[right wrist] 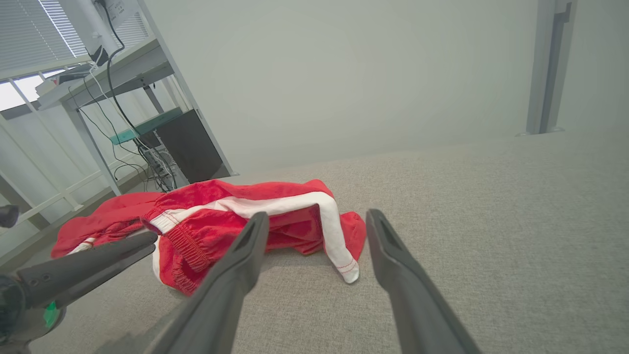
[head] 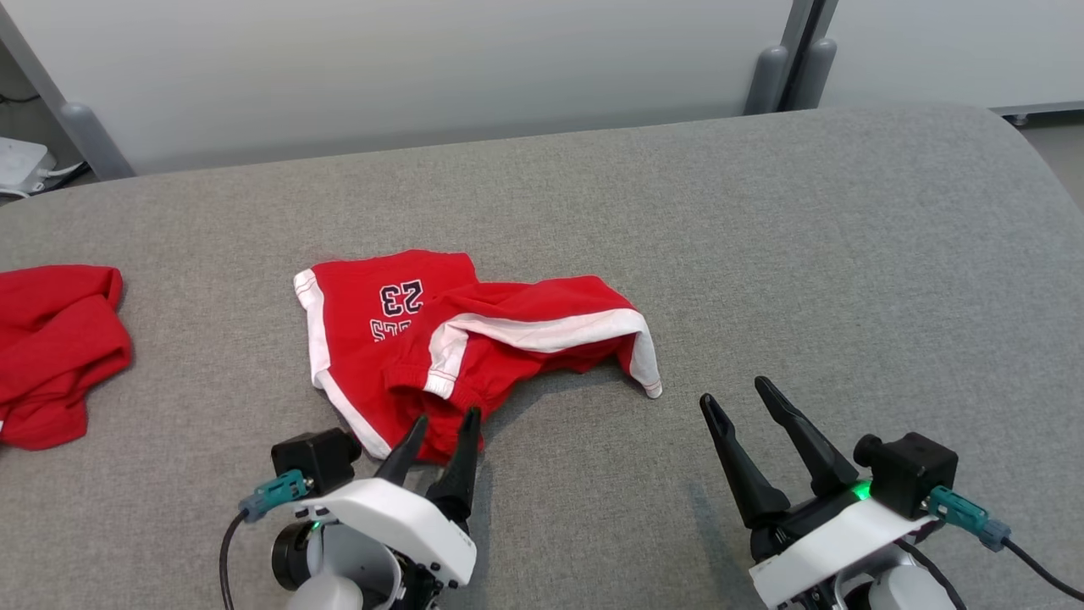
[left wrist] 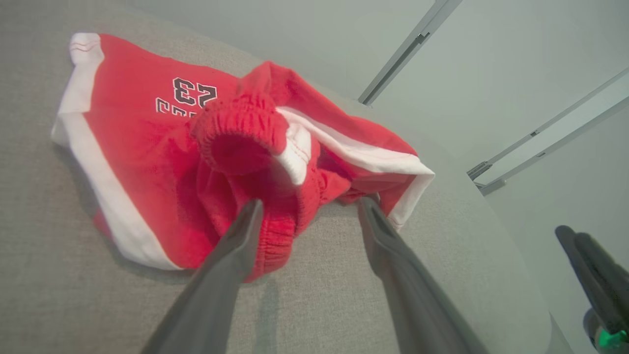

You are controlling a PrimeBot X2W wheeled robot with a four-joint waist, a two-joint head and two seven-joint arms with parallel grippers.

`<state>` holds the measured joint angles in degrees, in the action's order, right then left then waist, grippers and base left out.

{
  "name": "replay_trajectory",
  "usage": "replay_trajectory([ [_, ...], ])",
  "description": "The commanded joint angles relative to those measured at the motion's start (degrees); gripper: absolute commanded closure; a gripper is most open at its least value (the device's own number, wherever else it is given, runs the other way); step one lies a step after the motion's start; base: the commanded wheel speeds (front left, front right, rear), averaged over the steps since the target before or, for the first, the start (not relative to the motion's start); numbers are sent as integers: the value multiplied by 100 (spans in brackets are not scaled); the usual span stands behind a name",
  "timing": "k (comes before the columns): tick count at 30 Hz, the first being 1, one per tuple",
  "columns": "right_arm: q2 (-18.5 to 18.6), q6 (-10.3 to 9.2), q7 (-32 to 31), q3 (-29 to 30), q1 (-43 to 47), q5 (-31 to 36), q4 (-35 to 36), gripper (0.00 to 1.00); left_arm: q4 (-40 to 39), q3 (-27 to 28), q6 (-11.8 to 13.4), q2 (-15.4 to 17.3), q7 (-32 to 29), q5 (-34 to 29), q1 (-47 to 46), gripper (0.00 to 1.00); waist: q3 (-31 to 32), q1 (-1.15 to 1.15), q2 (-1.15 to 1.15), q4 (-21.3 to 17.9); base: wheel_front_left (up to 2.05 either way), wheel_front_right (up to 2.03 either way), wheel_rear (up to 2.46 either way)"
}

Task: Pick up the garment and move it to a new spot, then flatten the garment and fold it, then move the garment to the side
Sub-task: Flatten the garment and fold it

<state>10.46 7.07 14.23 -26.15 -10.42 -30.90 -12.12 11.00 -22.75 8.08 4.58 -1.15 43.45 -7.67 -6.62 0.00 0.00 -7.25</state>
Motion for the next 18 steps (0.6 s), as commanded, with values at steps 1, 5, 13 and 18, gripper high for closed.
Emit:
replay_trajectory([
  [1, 26, 42, 77, -63, -184, -12, 135, 0, -89, 175, -37, 5, 73, -12, -391, 0, -31, 0, 0, -20, 0, 0, 0],
  [5, 50, 42, 77, -63, -207, -5, 142, 0, 131, 186, -62, -9, 187, -60, -650, 0, -111, 0, 0, -66, 0, 0, 0],
  [13, 74, 42, 77, -42, -236, 8, 159, 0, 431, 177, -142, -37, 327, -58, -968, 54, -212, 0, 0, -103, 0, 0, 0],
  [18, 87, 42, 77, -31, -238, 1, 137, 0, 413, 138, -222, -50, 343, 1, -999, 100, -223, 0, 0, -70, 0, 0, 0],
])
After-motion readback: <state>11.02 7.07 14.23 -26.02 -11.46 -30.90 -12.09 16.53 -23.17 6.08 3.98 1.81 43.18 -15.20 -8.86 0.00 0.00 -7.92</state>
